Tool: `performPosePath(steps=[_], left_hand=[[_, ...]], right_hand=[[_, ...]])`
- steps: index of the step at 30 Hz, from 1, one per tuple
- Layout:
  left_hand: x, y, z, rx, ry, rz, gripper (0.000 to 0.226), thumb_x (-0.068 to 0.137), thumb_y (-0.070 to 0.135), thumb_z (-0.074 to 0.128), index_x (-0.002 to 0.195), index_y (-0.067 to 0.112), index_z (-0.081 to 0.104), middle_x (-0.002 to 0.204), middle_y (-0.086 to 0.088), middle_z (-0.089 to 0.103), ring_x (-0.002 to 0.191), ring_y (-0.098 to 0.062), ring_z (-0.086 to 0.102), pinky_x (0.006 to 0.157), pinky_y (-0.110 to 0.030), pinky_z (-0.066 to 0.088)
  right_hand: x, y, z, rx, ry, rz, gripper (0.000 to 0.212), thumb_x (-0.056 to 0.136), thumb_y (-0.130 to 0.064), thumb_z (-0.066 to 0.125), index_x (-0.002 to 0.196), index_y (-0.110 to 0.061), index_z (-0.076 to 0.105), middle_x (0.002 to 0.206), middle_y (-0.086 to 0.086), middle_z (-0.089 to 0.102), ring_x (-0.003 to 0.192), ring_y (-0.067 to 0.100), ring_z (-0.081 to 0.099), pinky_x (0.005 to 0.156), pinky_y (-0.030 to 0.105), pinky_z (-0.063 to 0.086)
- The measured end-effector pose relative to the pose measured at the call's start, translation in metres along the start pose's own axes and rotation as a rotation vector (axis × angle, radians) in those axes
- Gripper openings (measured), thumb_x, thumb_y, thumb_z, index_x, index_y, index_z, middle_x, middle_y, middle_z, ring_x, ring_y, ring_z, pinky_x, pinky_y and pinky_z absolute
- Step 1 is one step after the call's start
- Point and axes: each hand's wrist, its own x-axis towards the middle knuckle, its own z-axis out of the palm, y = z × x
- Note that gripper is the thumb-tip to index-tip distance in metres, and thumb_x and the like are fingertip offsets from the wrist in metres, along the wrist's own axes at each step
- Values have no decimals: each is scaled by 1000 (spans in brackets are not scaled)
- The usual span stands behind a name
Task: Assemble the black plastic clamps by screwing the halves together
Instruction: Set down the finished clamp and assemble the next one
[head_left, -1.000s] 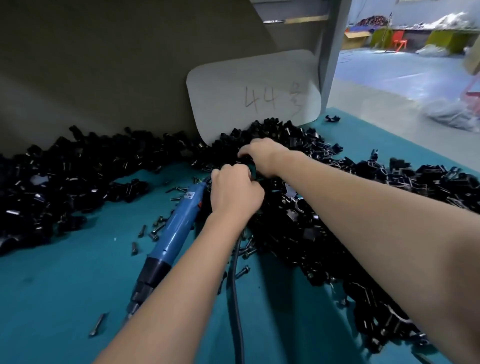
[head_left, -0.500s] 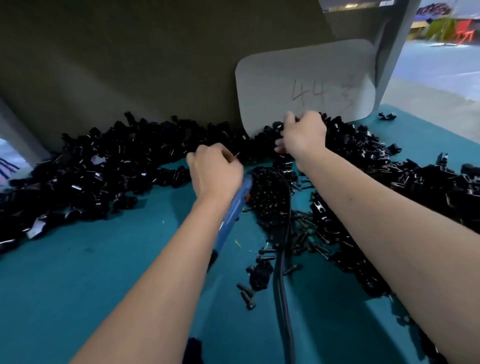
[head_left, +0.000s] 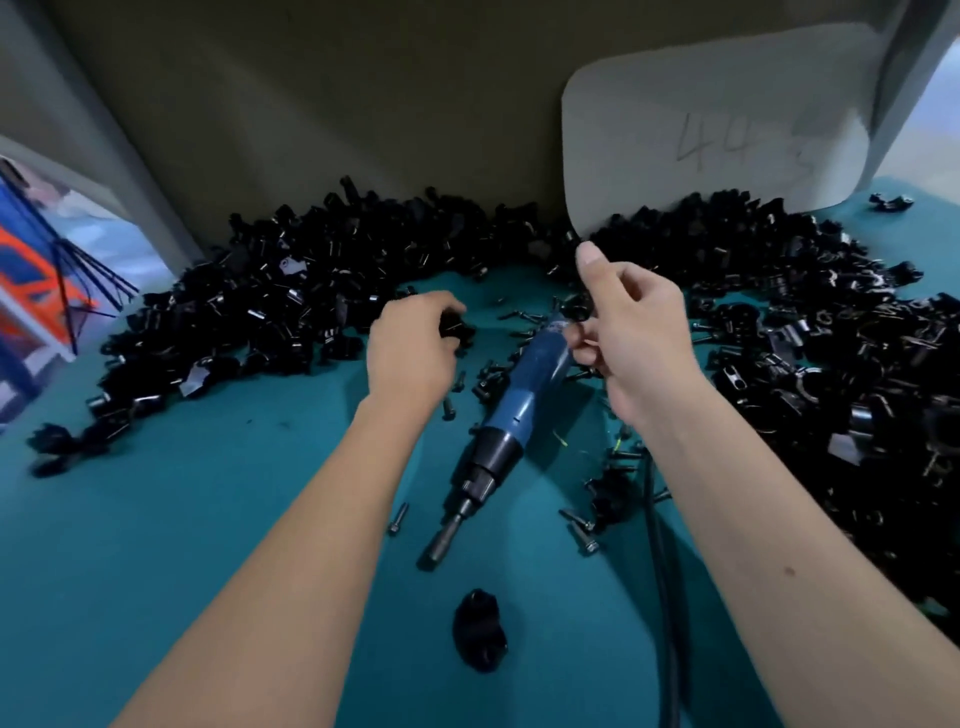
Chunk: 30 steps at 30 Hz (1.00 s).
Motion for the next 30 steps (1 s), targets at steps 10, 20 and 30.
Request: performPosePath(steps=[10, 20, 30], left_hand=[[-68, 27, -24, -1155, -17, -322, 37, 83, -5, 80, 106, 23, 75, 88, -4, 81, 81, -14, 77, 71, -20, 58], [-86, 23, -24, -939, -114, -141, 55, 74, -9, 83, 112, 31, 76, 109, 12, 77, 90, -21, 77, 83, -35, 63], [-85, 18, -21, -1081, -117, -124, 53, 81, -18, 71, 117, 20, 75, 112, 5, 74, 95, -2, 73, 82, -15, 55]], right_hand=[[-21, 4, -4, -27, -173, 7, 17, 99, -28, 70, 96, -12, 69, 82, 8, 66, 56, 19, 56, 43, 22, 36], [-14, 17, -19, -194, -477, -134, 54, 92, 14, 65, 128, -24, 73, 102, -1, 69, 77, 21, 58, 73, 27, 55], [-13, 21, -18, -259, -542, -239, 63, 87, 4, 73, 134, -38, 68, 93, -4, 61, 72, 22, 63, 62, 25, 54]])
